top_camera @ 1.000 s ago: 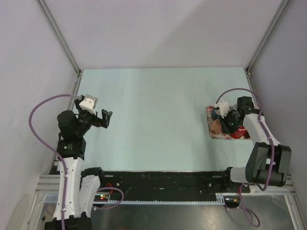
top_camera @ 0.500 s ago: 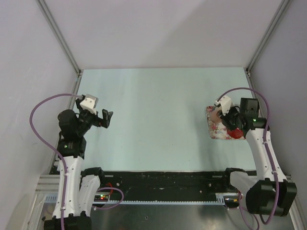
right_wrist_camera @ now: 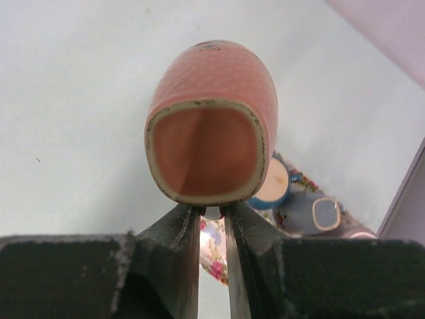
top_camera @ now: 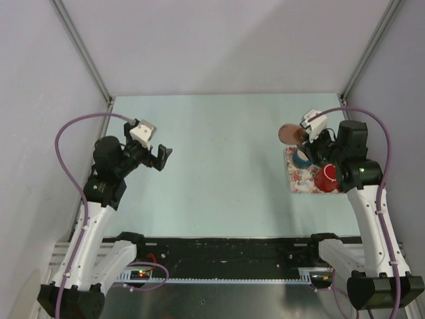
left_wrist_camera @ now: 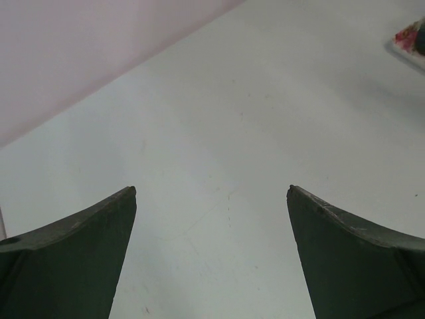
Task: Turn the mug right side up
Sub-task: Turn over the cup on the tray.
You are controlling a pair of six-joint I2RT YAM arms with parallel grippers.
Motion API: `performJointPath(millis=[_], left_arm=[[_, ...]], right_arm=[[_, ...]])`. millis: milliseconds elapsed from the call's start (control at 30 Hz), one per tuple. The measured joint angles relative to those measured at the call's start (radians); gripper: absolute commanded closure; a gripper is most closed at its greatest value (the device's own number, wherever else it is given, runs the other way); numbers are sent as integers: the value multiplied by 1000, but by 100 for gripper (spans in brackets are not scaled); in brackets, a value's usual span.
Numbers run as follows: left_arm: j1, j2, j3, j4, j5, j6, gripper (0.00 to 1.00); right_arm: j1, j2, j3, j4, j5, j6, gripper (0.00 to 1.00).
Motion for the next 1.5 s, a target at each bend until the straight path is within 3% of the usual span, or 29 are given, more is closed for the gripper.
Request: performJointPath(millis=[233,500,667,867,1233,1500], left_arm=[[-102,105,194,-10,0,19,2],[-296,275,401,-23,11,-6,2],[-406,409,523,-27,64,-68,2],[-459,517,618,-38,169,-167,2],[-499,586,658,11,373,-409,2],[-512,597,563,293,502,-692,2]], right_arm=[[2,-15,90,61,-102,146,100],[3,-10,151,209,-243,372,100],[-3,8,152,329,-341,544,100],[-42,41,152,471,-450,753,100],[-138,55,29,964,-609,1265,100],[-138,14,-111,1203,-618,1479,100]])
